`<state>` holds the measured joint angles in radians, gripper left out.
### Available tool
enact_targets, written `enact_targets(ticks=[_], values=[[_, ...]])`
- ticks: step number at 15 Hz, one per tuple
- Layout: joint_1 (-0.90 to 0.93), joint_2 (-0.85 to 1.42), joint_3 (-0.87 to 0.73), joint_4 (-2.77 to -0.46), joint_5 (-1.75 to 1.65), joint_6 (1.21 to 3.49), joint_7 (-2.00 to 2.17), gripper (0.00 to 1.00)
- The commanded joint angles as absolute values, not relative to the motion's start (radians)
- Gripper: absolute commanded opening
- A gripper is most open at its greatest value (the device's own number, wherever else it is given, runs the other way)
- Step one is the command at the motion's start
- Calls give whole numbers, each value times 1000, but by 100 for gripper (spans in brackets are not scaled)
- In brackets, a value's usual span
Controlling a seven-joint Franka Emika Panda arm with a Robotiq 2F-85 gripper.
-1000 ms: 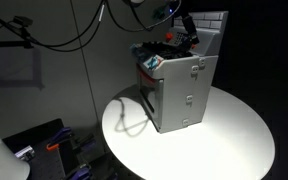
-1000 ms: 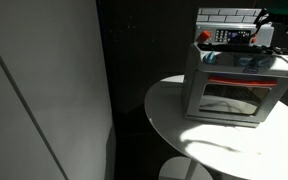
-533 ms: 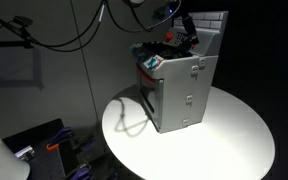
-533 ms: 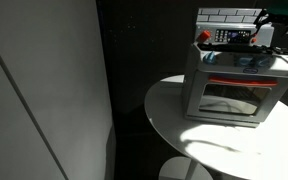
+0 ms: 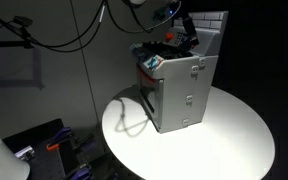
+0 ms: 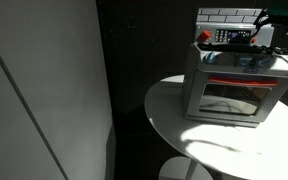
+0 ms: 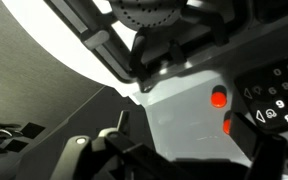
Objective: Push the top right button on the toy stove
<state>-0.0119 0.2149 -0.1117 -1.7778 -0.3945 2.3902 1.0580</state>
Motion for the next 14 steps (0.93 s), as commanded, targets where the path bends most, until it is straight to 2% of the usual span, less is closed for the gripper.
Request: enact_targets(ticks=[1,14], values=[[4,233,-130,-1738,-402,2361,1080,100],[6,248,-134,-1725,-408,2360,1089,100]])
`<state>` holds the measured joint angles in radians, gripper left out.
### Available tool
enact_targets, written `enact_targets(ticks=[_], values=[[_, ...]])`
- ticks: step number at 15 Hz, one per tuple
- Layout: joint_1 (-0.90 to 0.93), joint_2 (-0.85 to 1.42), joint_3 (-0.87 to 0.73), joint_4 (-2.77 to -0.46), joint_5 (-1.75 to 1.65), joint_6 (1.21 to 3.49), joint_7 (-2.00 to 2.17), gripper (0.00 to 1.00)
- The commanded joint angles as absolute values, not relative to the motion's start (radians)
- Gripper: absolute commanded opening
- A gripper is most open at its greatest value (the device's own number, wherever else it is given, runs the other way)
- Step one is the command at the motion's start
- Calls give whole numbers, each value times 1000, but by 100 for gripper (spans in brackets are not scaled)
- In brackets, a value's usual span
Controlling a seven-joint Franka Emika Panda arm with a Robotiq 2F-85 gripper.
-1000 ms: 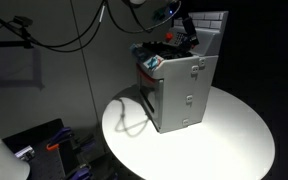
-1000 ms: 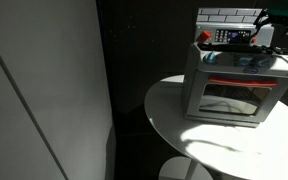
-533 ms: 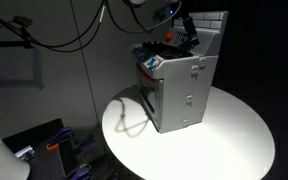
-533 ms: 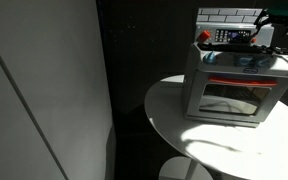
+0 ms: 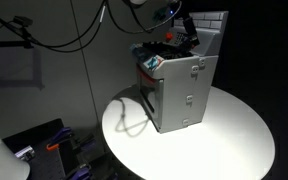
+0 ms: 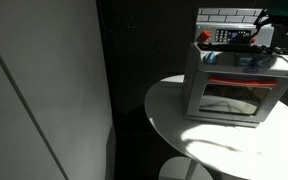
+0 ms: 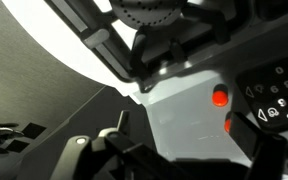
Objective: Push the top right button on the toy stove
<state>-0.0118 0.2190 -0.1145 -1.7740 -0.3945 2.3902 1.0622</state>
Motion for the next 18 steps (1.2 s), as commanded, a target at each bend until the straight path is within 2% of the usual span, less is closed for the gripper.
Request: enact_targets(ticks=[1,18], values=[[6,249,-134,-1723,-408,2360,1089,100],[4,201,-116,-1750,-321,2301,1021,100]])
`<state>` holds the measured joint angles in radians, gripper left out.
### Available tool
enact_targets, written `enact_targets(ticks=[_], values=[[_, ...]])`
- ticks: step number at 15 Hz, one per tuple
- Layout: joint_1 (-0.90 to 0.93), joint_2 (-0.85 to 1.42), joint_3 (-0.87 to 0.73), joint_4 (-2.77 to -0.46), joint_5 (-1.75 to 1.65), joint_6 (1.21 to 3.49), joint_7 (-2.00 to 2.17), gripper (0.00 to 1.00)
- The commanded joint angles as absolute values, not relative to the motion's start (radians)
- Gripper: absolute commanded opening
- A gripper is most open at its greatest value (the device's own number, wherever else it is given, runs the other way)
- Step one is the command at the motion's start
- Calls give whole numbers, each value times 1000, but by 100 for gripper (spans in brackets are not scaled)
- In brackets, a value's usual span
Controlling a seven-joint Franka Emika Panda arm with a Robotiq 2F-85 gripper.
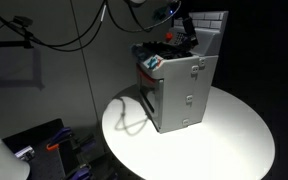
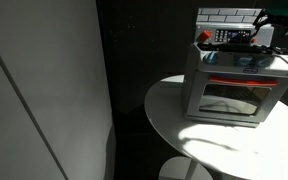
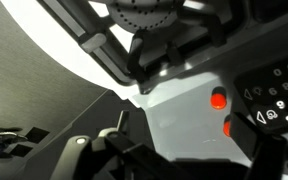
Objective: Push the top right button on the toy stove
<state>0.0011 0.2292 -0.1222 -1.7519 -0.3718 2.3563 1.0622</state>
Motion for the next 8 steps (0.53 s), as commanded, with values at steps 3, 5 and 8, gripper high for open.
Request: enact_targets(ticks=[3,5,8], values=[[1,174,-101,-1761,-268,2255,981,100],[-1,154,-91,-1769,-231,2221,936,100],[-4,119,-76,-1785,-183,2174,845,100]])
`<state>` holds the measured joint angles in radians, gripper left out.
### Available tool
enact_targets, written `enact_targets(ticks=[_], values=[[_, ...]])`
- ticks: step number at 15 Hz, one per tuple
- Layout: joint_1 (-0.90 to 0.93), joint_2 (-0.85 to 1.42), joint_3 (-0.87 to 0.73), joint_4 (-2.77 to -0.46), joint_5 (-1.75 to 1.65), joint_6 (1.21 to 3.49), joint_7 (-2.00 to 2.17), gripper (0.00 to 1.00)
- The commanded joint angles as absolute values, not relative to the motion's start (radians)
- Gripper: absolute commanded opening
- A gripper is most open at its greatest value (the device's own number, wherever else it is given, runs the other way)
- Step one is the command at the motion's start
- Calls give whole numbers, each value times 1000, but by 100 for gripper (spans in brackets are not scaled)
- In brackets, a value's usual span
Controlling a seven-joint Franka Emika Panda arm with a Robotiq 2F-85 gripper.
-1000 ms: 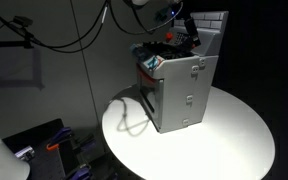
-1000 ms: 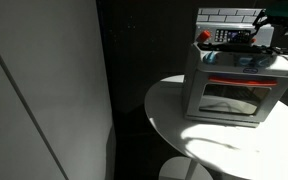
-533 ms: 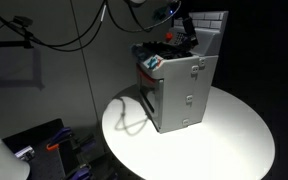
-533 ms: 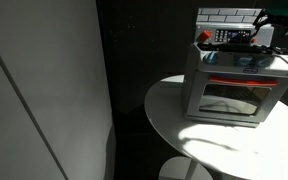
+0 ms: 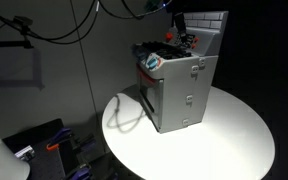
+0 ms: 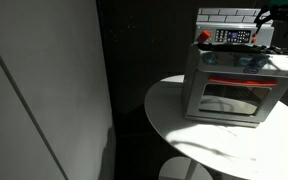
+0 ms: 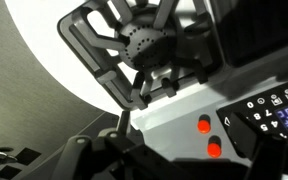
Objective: Push the top right button on the toy stove
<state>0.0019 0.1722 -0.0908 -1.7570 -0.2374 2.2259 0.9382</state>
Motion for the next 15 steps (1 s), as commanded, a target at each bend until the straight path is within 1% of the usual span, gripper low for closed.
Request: enact_targets(ticks=[1,8,15], values=[[-6,108,-71,-1789,-158,2156,808,100],[-12,25,-54,-1797,49,1972,561,100],[-9,-72,-44,-1812,34,1788,501,100]])
